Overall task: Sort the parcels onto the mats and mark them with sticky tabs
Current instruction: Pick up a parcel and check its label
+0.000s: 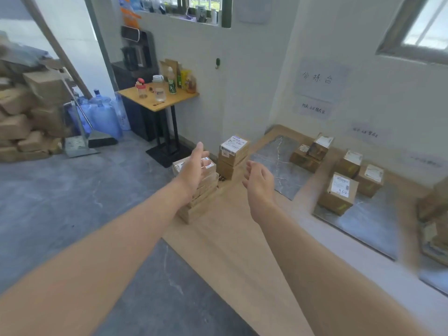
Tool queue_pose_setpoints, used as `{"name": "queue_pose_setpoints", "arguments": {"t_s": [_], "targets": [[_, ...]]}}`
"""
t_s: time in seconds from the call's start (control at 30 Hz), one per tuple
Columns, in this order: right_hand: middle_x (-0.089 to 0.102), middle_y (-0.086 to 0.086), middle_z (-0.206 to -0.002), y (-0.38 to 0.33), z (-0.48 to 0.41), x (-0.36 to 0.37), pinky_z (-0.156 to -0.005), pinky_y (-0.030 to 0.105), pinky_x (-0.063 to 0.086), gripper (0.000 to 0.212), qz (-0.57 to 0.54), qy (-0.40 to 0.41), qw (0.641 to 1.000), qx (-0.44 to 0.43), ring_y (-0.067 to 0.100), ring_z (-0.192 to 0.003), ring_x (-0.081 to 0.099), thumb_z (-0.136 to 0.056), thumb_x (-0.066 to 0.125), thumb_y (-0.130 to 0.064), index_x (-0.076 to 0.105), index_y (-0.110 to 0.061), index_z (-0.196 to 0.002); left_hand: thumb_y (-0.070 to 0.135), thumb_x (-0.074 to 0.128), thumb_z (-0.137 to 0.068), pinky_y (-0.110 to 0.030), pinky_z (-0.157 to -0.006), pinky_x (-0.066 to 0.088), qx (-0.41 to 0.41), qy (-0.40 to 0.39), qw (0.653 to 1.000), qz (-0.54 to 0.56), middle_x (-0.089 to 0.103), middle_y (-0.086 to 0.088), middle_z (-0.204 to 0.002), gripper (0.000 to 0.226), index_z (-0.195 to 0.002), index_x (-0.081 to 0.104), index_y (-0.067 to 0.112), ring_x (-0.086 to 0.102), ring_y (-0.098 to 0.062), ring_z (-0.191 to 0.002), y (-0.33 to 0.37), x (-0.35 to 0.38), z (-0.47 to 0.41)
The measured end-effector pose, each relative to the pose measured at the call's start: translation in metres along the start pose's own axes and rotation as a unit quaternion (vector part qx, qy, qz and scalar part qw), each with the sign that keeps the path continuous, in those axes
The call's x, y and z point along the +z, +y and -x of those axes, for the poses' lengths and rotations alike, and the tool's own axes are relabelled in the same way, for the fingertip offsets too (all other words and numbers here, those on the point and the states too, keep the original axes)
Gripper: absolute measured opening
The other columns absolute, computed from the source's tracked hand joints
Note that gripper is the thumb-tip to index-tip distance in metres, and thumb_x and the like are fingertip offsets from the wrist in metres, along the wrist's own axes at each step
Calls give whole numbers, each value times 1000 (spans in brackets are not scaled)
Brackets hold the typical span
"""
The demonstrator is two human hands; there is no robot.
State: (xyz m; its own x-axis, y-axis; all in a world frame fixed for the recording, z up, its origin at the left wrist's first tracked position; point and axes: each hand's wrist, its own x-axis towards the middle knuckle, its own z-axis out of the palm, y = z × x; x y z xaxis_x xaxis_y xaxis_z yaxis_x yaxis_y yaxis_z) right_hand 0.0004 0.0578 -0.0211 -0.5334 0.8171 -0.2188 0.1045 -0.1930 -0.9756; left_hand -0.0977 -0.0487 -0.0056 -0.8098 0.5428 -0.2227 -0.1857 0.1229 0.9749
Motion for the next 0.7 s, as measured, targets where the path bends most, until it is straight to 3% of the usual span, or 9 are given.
{"name": "queue_pose_setpoints", "arguments": {"t_s": [0.07, 0.17, 0.2, 0.27, 0.33, 0.43, 0.53, 0.63, 0.7], "targets": [[66, 17, -100, 9, -1, 22, -96, 50, 53, 42, 13, -17, 1000, 9, 24, -91, 65, -100, 46, -31, 58, 6, -115, 56, 23, -106, -35, -113, 36, -8, 18, 1000, -7, 53, -12, -145, 61, -144, 49, 16, 47, -24, -136, -4, -28, -11], [63, 17, -121, 20, -9, 56, -101, 51, 50, 42, 24, -24, 999, 24, 27, -118, 56, -102, 43, -27, 57, 7, -122, 54, 23, -106, -33, -106, 40, -11, 24, 1000, -1, 52, -13, -146, 63, -148, 43, 13, 51, -25, -130, -7, -64, -36], [61, 14, -122, 23, -15, 68, -102, 50, 49, 40, 30, -23, 999, 29, 25, -116, 56, -103, 43, -26, 58, 6, -120, 54, 23, -106, -31, -99, 41, -15, 17, 1000, -2, 51, -13, -146, 63, -149, 42, 12, 52, -25, -129, -8, -74, -47], [65, 6, -111, 30, -30, 91, -95, 44, 52, 32, 30, -11, 999, 38, 18, -106, 61, -104, 42, -26, 65, -5, -109, 55, 22, -106, -31, -98, 38, -24, 2, 1000, -12, 47, -12, -150, 64, -150, 41, 14, 47, -26, -136, -10, -94, -72], [62, -7, -92, 36, -42, 114, -80, 33, 50, 24, 26, 19, 998, 49, 13, -89, 59, -104, 42, -28, 63, -21, -96, 56, 21, -105, -37, -113, 31, -27, -7, 999, -31, 46, -11, -152, 64, -150, 43, 16, 41, -27, -142, -13, -112, -101], [51, -8, -78, 49, -55, 143, -67, 30, 38, 24, 34, 58, 996, 62, 12, -74, 47, -103, 42, -31, 54, -21, -85, 56, 20, -105, -42, -123, 20, -40, -43, 997, -45, 48, -10, -151, 63, -147, 46, 17, 39, -25, -143, -19, -132, -134], [55, -7, -81, 59, -66, 162, -66, 29, 37, 23, 34, 88, 993, 77, 11, -74, 47, -103, 39, -28, 57, -18, -93, 54, 20, -106, -40, -121, 19, -52, -86, 993, -54, 58, -5, -137, 56, -132, 58, 21, 46, -16, -127, -27, -141, -157], [63, -4, -91, 71, -73, 173, -66, 30, 38, 28, 47, 95, 989, 101, 12, -76, 52, -104, 38, -29, 62, -14, -104, 56, 24, -105, -37, -120, 22, -66, -109, 989, -72, 52, -8, -146, 61, -143, 50, 16, 45, -11, -120, -36, -142, -177], [68, -2, -103, 80, -79, 178, -70, 31, 41, 34, 59, 88, 987, 119, 11, -82, 55, -105, 38, -33, 64, -14, -114, 54, 27, -106, -30, -109, 31, -76, -121, 987, -78, 52, -7, -145, 63, -146, 46, 10, 47, -11, -119, -42, -140, -186]]}}
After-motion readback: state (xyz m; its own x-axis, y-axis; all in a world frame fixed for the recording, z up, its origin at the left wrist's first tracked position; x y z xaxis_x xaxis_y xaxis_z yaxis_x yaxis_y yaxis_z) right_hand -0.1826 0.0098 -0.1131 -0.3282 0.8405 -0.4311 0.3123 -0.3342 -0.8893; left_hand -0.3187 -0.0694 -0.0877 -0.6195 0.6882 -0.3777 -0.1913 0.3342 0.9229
